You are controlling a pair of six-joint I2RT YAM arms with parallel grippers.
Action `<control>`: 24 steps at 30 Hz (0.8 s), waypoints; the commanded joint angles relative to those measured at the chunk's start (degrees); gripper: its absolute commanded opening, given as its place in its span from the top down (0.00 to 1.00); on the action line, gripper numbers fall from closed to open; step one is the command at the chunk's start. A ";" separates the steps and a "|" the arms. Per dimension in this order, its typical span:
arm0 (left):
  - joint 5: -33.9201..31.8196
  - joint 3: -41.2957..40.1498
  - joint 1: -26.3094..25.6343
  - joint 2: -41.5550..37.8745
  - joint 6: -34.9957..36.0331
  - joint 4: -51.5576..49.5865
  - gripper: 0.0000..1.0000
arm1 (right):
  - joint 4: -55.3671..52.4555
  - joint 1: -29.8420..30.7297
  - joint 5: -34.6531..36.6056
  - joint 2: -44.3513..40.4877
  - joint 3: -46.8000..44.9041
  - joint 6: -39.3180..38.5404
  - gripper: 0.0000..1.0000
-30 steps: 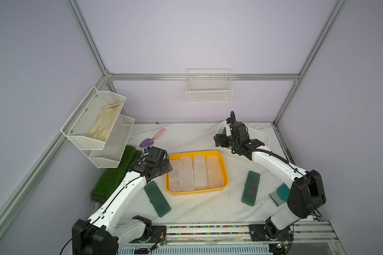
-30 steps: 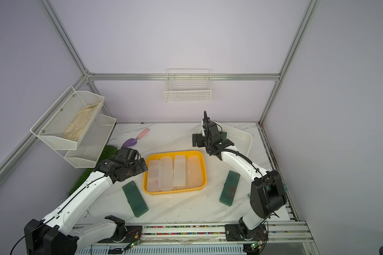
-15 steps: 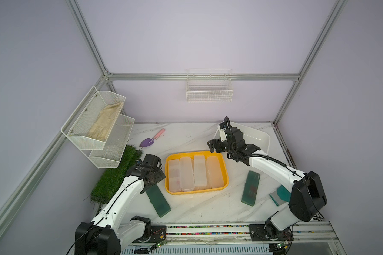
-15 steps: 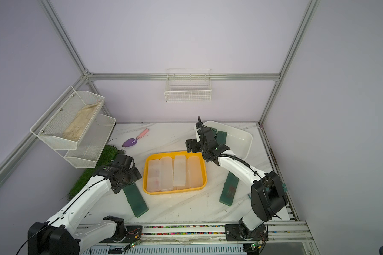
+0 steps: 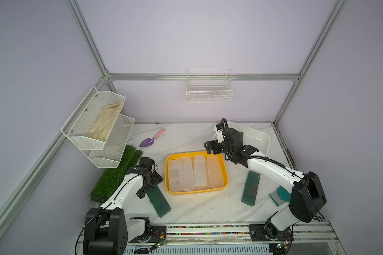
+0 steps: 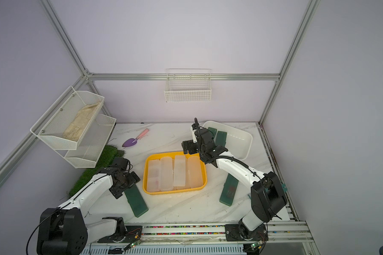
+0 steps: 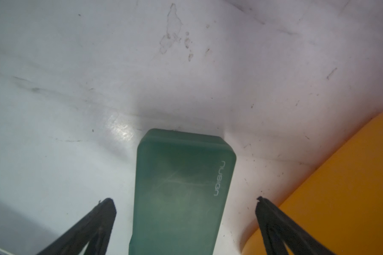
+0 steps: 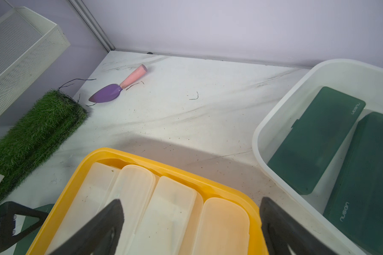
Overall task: Place the pencil cases by color into the storage box
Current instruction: Pick up the pencil case from the center of the board.
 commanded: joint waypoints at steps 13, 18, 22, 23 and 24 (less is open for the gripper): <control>4.18 0.08 3.94 9.70 3.89 7.75 0.09 | 2.08 1.13 -0.60 -1.77 0.53 -0.96 0.03; 4.34 0.04 4.53 12.15 3.98 8.48 0.26 | 2.12 1.13 -0.75 -1.09 1.17 -1.45 0.03; 3.43 0.18 4.99 11.20 3.77 8.05 0.38 | 2.12 1.13 -0.74 -0.22 1.49 -2.04 0.03; 3.29 0.35 5.15 10.87 3.73 7.83 0.40 | 2.22 1.13 -0.78 -0.09 1.57 -1.99 0.03; 3.30 0.60 5.32 10.72 3.73 7.55 0.41 | 2.27 1.11 -0.80 0.03 1.73 -2.03 0.03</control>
